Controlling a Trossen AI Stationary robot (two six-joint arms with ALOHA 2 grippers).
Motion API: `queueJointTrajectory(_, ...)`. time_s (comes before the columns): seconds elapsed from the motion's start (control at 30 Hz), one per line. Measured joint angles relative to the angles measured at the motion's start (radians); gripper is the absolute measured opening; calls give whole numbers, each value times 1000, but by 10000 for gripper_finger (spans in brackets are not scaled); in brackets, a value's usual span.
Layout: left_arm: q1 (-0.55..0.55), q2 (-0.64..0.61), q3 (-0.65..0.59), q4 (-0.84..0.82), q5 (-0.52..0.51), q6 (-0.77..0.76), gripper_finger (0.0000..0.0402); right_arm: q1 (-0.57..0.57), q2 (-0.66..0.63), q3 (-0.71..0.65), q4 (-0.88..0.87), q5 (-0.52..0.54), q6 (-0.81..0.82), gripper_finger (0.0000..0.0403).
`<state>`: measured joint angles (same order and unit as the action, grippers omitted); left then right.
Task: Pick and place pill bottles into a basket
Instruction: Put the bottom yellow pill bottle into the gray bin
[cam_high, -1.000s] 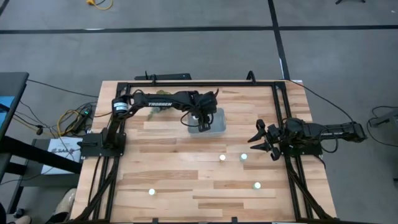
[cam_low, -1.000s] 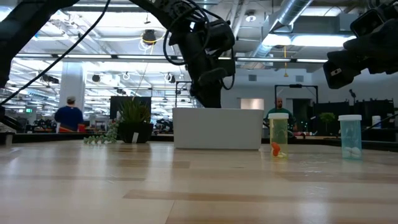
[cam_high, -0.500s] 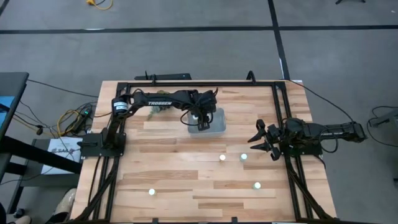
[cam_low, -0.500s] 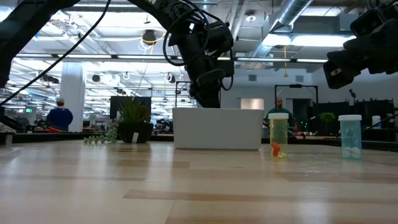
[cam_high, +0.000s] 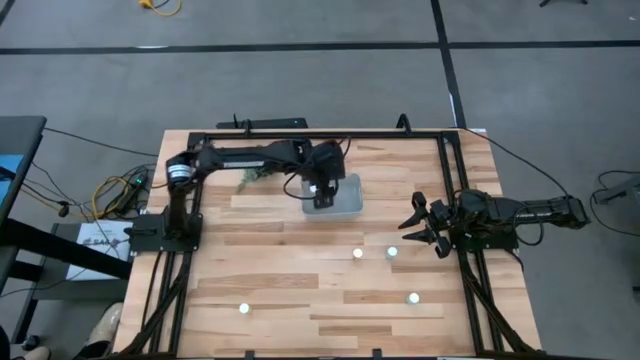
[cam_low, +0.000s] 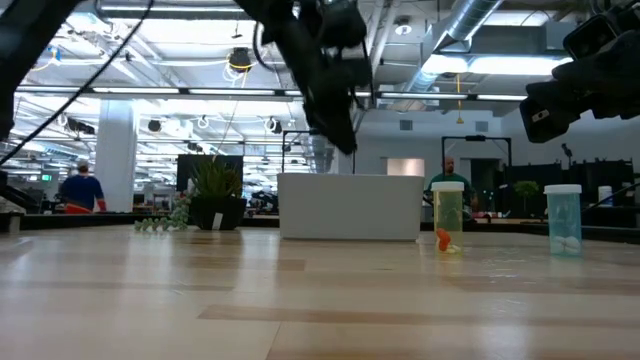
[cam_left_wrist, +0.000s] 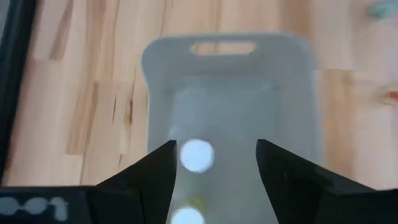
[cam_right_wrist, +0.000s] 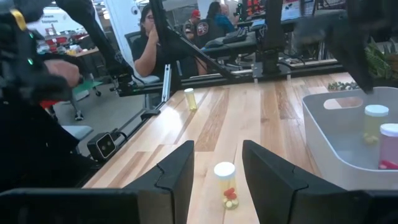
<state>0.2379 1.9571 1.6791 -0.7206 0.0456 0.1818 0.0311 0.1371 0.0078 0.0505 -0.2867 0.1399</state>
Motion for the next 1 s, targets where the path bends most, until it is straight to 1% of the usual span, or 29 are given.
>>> queueJointTrajectory(0.1, -35, -70, 0, -56, 0, 0, 209, 0, 0, 0, 0, 0, 0, 129)
queueJointTrajectory(0.23, -113, -152, 1, -163, -9, -23, 209, 0, 0, 0, 0, 0, 0, 129)
queueJointTrajectory(0.33, -191, -190, 0, -255, -69, -44, 209, 0, 0, 0, 0, 0, 0, 129)
queueJointTrajectory(0.4, -246, -212, 0, -291, -130, -79, 208, 0, 0, 0, 0, 0, 0, 129)
queueJointTrajectory(0.47, -303, -223, 0, -337, -165, -132, 208, 0, 0, 0, 0, 0, 0, 129)
queueJointTrajectory(0.63, -443, -231, 0, -420, -208, -331, 208, 0, 0, 0, 0, 0, 0, 129)
queueJointTrajectory(0.77, -555, -231, 0, -485, -254, -529, 208, 0, 0, 0, 0, 0, 0, 129)
queueJointTrajectory(1.0, -737, -231, 0, -505, -267, -894, 208, 0, 0, 0, 0, 0, 0, 129)
